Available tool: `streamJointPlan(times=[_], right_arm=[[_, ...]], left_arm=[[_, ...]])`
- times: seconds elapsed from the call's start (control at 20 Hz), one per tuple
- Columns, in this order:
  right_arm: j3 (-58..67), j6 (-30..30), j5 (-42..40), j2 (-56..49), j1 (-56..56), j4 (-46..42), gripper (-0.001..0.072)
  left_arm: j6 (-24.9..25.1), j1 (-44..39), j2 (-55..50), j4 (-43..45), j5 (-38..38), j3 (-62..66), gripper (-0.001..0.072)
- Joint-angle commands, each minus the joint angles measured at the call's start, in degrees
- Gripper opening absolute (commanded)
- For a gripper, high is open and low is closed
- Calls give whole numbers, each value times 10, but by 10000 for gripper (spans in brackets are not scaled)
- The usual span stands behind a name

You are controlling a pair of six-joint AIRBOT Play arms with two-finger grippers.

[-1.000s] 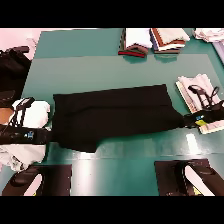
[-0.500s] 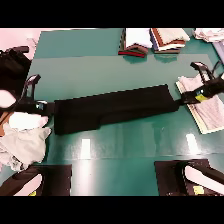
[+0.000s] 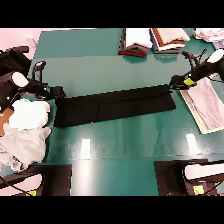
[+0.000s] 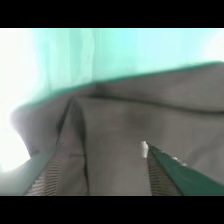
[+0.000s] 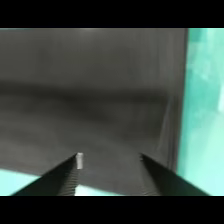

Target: Fold the shirts.

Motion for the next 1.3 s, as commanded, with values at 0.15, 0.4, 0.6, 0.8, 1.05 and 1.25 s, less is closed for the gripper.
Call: streamJointPlan(times=[0.15, 0.4, 0.6, 0.8, 1.05, 1.25], right_arm=[[25, -45, 27, -43, -61, 72, 515], [-72, -59, 4, -44, -141, 76, 513], [-118, -101, -7, -71, -139, 138, 482], [-92, -114, -9, -102, -85, 167, 190], [1, -112, 12, -55, -37, 168, 21], [93, -81, 33, 22, 9, 168, 20]], left_arm=[[-3, -2, -10, -56, -12, 38, 407], [24, -79, -11, -71, 30, 38, 40], [-9, -161, -26, -70, 99, 38, 39], [-31, -224, -86, -89, 133, 49, 39], [-31, -279, -198, -114, 139, 139, 39], [-30, -307, -275, -115, 128, 216, 39]])
